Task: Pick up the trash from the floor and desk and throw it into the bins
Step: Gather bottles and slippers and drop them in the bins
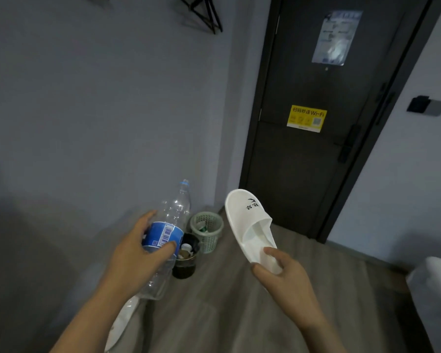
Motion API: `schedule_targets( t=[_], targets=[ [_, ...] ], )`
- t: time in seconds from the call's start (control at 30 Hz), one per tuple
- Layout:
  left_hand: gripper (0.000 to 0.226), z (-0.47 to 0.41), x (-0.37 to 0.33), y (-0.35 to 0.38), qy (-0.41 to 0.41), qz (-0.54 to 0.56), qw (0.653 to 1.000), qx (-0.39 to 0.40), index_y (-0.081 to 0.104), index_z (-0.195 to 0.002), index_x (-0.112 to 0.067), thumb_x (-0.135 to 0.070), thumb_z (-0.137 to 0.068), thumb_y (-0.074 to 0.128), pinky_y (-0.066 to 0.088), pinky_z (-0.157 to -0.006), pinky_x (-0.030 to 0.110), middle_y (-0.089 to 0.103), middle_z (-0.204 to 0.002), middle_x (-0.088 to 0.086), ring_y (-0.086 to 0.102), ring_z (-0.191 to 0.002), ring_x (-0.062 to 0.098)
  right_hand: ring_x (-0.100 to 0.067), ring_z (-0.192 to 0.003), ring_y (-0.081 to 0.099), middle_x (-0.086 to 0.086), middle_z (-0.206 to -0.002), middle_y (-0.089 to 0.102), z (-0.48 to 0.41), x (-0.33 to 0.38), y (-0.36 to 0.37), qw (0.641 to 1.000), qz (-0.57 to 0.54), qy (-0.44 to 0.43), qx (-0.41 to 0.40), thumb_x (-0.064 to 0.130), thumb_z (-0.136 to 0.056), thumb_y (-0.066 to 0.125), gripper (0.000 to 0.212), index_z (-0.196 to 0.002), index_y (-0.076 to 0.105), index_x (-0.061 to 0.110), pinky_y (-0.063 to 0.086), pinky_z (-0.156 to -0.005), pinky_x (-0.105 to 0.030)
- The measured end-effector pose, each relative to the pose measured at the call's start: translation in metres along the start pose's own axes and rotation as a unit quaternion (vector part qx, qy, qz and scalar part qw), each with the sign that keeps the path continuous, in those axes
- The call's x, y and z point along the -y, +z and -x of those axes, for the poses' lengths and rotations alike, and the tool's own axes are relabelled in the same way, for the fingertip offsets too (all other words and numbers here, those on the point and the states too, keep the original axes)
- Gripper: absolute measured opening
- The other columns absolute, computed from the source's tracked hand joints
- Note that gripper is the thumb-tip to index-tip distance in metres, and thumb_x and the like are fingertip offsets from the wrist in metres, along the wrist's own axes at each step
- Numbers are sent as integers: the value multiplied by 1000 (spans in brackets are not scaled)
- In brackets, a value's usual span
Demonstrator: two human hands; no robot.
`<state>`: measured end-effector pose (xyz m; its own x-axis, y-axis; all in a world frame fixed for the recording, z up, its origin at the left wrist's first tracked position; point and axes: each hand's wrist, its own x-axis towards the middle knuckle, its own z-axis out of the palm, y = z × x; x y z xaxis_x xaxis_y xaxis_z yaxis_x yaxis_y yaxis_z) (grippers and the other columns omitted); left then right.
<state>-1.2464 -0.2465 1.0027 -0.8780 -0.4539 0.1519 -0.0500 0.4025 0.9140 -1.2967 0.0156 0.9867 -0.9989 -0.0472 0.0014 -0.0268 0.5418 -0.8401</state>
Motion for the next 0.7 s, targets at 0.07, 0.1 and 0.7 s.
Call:
schedule_targets(
  t=[0.07,0.1,0.7],
  targets=[
    [69,-41,9,14,0,-4,1000,-5,42,-135,-37,-18,-77,75,39,-64,9,60,-111,-6,60,-87,0,-13,-107,58,3,-122,61,-42,2,11,1000,10,7,8,37,-76,71,57,-130,57,24,47,-87,-26],
    [69,-62,14,19,-2,-4,1000,-6,42,-134,-38,-18,-77,74,38,-63,9,59,-111,-7,59,-86,-2,-14,-106,58,3,-121,61,-65,4,17,1000,15,11,9,38,-76,72,57,-129,58,24,46,-86,-26],
    [68,-364,90,98,-81,-62,994,25,42,-137,-32,-18,-79,74,44,-71,22,54,-109,-3,58,-87,3,-18,-114,57,-2,-130,55,-394,-10,125,984,102,81,120,40,-72,74,64,-130,57,20,45,-94,-28]
  ],
)
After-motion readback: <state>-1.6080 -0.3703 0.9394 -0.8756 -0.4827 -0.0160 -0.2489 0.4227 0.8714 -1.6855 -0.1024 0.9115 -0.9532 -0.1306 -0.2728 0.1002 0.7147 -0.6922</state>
